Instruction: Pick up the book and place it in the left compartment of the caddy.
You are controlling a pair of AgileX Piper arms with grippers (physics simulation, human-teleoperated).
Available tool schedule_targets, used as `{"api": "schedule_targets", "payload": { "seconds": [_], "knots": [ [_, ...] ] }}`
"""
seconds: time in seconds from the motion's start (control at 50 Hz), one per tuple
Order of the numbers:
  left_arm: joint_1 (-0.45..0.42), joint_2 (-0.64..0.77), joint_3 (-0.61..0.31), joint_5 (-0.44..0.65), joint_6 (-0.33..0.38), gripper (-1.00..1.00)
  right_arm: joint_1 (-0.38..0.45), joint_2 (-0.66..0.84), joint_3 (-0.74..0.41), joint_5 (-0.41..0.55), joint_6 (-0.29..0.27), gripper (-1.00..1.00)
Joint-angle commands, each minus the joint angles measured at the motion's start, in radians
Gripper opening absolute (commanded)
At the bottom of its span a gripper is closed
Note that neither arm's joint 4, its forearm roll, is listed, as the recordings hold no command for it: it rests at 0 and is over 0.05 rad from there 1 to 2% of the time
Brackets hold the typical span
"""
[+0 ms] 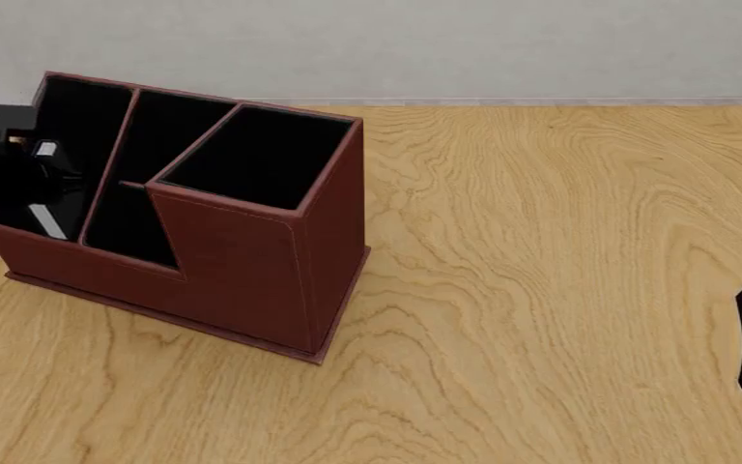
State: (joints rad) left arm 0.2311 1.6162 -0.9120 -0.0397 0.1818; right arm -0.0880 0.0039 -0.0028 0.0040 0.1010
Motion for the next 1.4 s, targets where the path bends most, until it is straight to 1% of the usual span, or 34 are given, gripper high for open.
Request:
{"api": "schedule_targets", "payload": {
  "seconds": [0.02, 0.48, 0.9, 1.4],
  "knots": [
    [-0.002, 0.003, -0.004, -0.022, 0.009, -1.00, -0.002, 0.000, -0.001, 0.000, 0.001, 1.00],
    [0.002, 0.040, -0.004, -0.043, 0.008, -1.00, -0.006, 0.001, 0.000, -0.001, 0.005, 1.00],
    [0.009, 0.053, -0.008, -0.052, 0.019, -1.00, -0.008, 0.000, 0.000, -0.001, 0.009, 1.00],
    [0.006, 0.059, -0.008, -0.048, 0.015, -1.00, -0.011, -0.001, -0.003, 0.001, 0.008, 1.00]
  ]
}}
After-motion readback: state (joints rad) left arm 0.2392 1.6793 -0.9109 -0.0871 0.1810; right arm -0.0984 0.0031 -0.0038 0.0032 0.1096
